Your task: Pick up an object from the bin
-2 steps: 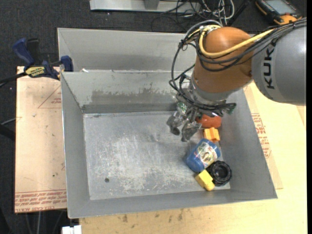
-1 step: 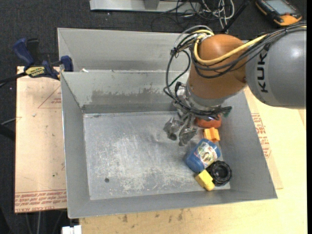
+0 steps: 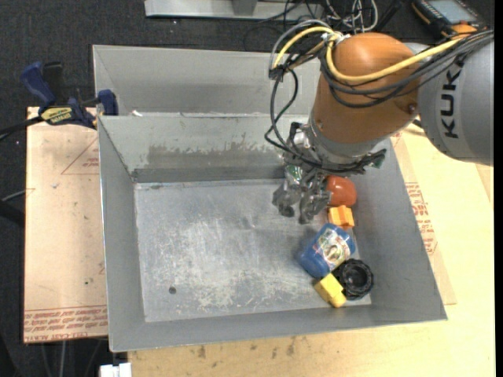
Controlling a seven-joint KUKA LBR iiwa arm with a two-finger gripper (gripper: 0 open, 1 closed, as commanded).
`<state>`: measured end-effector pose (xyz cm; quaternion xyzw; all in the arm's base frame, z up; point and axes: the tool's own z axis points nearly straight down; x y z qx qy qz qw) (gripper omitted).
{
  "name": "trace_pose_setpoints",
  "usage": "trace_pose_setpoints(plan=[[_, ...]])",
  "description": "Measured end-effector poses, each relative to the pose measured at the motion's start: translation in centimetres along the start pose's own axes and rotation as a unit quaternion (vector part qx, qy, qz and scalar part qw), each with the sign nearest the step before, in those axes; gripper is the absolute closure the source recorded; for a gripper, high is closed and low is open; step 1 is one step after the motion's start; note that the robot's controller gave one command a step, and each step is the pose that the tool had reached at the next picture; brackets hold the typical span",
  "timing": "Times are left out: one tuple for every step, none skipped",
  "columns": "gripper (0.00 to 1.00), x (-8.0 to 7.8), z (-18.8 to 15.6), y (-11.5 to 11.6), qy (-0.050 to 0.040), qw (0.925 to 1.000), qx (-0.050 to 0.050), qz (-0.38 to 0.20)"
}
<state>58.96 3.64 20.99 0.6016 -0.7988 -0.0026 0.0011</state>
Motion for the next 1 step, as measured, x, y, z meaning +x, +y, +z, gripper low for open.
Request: trace_pose_setpoints(plan=[[1.00,-0.59,-11.80,2.59,-0.0013,0.9993,0.004,0.038]])
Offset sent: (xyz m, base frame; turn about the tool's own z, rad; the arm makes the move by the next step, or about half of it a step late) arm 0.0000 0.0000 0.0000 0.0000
